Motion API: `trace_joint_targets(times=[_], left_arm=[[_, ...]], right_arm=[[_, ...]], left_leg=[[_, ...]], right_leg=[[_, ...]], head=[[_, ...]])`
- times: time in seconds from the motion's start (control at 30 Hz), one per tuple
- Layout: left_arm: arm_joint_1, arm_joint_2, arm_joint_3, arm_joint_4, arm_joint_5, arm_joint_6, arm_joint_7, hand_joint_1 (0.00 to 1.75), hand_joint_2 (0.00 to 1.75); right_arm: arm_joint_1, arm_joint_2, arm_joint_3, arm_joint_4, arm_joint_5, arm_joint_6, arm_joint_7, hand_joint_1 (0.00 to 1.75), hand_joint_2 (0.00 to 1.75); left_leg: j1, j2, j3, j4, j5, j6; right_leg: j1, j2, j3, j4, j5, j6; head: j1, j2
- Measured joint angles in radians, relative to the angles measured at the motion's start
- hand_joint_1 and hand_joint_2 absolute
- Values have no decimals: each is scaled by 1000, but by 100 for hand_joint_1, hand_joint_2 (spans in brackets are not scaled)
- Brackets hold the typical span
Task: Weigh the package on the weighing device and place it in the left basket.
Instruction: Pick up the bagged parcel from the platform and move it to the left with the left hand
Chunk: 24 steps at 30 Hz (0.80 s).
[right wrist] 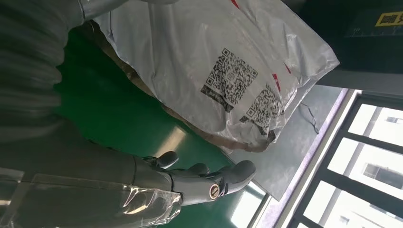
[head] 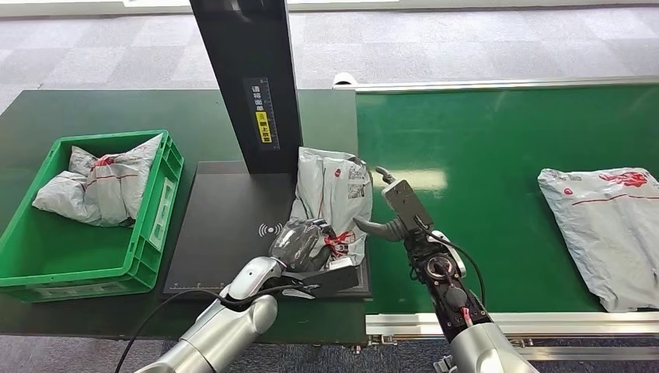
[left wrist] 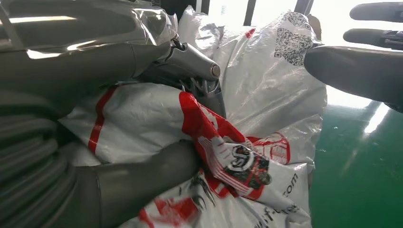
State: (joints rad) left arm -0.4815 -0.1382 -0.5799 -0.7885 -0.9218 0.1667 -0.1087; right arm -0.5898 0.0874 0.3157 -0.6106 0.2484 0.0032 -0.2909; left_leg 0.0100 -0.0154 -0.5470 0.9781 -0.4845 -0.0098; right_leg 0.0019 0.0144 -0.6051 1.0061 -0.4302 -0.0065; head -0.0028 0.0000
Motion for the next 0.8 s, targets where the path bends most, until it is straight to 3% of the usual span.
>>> trace_joint_targets(times=[0.6,0.7,0.8], left_arm=[[20,9,44,-31,14,0,-20,175,175],[31,10,56,-41,35,56,-60,175,175],[48,13,83,-83,75,189,-133,175,175]], right_arm=[[-7,0,1,0,0,15,-29,0,175],[-7,0,1,0,-11,19,-59,0,175],[-3,-1,-3,-11,-30,19,-99,0,175]], left_leg=[[0,0,-1,0,0,0],[0,0,-1,0,0,0],[0,0,-2,0,0,0]], right_leg=[[0,0,-1,0,0,0],[0,0,-1,0,0,0],[0,0,-2,0,0,0]], head=[[0,0],[0,0],[0,0]])
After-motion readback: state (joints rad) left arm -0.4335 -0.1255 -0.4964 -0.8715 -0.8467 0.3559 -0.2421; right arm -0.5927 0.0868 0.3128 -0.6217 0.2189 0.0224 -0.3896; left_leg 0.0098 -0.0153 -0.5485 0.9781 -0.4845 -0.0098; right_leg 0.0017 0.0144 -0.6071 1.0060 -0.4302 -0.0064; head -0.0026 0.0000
